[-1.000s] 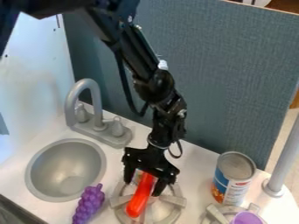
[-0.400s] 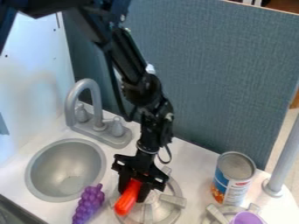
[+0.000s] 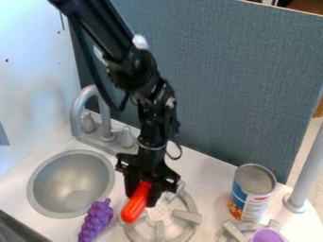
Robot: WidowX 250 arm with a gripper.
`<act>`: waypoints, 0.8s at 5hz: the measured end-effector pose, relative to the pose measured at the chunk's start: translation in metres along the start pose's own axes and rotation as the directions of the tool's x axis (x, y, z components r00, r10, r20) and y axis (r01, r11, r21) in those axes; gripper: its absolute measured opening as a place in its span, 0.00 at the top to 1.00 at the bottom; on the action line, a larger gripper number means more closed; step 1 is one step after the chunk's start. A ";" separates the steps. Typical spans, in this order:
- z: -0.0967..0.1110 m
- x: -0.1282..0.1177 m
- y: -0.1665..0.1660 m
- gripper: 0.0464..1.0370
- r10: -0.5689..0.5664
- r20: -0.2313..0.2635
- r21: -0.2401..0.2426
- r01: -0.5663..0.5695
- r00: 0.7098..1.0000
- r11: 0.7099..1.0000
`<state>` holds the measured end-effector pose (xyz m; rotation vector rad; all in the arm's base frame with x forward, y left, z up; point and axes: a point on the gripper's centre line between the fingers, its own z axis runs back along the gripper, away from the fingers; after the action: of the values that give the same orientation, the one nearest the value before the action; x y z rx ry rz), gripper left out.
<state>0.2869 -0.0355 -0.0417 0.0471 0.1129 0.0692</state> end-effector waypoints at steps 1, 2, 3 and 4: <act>0.002 -0.024 -0.035 0.48 -0.130 -0.007 -0.013 0.130 0.991 0.991; -0.012 -0.037 -0.056 0.48 -0.220 -0.037 -0.052 0.218 0.975 0.975; -0.033 -0.052 -0.072 0.48 -0.301 -0.090 -0.038 0.299 0.949 0.953; -0.054 -0.052 -0.078 0.48 -0.321 -0.125 -0.033 0.320 0.939 0.947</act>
<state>0.2339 -0.1149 -0.0939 0.0118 0.2478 -0.2541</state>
